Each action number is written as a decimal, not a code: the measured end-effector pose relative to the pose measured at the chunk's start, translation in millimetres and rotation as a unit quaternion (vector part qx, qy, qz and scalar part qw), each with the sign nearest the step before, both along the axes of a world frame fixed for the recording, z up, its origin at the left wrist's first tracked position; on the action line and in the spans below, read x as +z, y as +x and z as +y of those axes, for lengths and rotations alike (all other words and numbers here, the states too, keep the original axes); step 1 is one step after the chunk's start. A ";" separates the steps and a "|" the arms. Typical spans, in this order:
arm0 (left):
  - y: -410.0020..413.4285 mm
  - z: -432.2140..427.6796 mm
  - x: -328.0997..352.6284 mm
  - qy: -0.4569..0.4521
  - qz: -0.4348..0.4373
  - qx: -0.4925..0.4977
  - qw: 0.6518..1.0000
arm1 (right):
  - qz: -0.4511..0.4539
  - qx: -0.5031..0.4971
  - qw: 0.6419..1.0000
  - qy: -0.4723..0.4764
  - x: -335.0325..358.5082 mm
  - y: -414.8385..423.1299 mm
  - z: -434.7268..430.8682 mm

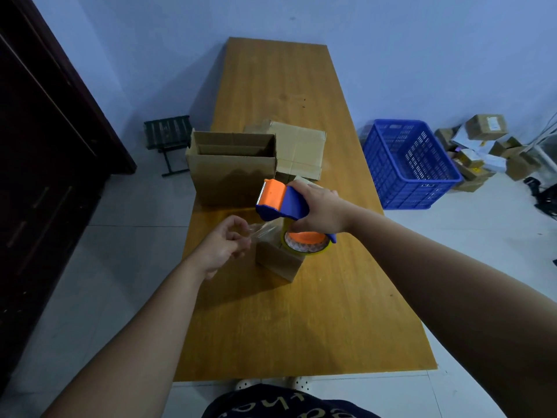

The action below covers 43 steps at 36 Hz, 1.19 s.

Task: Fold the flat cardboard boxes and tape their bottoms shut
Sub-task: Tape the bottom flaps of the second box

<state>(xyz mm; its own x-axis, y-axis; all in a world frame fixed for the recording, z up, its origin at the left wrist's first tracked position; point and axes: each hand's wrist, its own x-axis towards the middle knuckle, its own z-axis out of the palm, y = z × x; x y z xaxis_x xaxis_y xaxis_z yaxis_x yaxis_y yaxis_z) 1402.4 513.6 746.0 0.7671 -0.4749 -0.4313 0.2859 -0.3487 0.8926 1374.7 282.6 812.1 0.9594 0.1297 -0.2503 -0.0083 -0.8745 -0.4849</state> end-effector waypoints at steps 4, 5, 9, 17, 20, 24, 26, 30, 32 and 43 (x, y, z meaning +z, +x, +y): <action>0.1 1.6 -2.2 0.008 0.006 0.007 1.000 | 0.008 0.004 1.000 -0.002 -1.5 -0.2 6.0; 0.1 1.6 -3.4 0.007 0.008 0.017 1.000 | 0.010 0.005 1.000 -0.002 -1.4 -0.8 7.7; -2.1 -0.3 -7.3 -0.007 0.013 0.068 0.998 | 0.002 0.004 1.000 -0.001 -1.4 -5.2 11.5; -1.5 -16.4 -11.3 0.018 -0.019 0.122 0.992 | -0.022 -0.019 0.999 0.020 -5.4 -15.9 8.7; 3.6 -19.1 -12.8 0.046 -0.036 0.110 0.992 | -0.032 -0.028 0.999 0.030 -9.0 -20.6 7.9; 9.1 -23.1 -14.2 0.092 -0.065 0.088 0.990 | -0.014 -0.054 0.996 0.066 -9.6 -28.9 6.9; 12.4 -22.1 -16.5 0.109 -0.068 0.086 0.988 | -0.009 -0.074 0.993 0.094 -10.6 -36.1 7.5; 16.2 -18.0 -18.4 0.118 -0.066 0.071 0.988 | -0.029 -0.140 0.981 0.132 -19.3 -51.7 7.8; 17.4 -18.3 -17.0 0.108 -0.058 0.071 0.990 | -0.035 -0.172 0.972 0.158 -22.9 -57.2 6.0; 25.5 -23.6 -17.6 -0.117 0.044 0.145 0.981 | -0.091 -0.295 0.924 0.226 -41.6 -72.1 18.5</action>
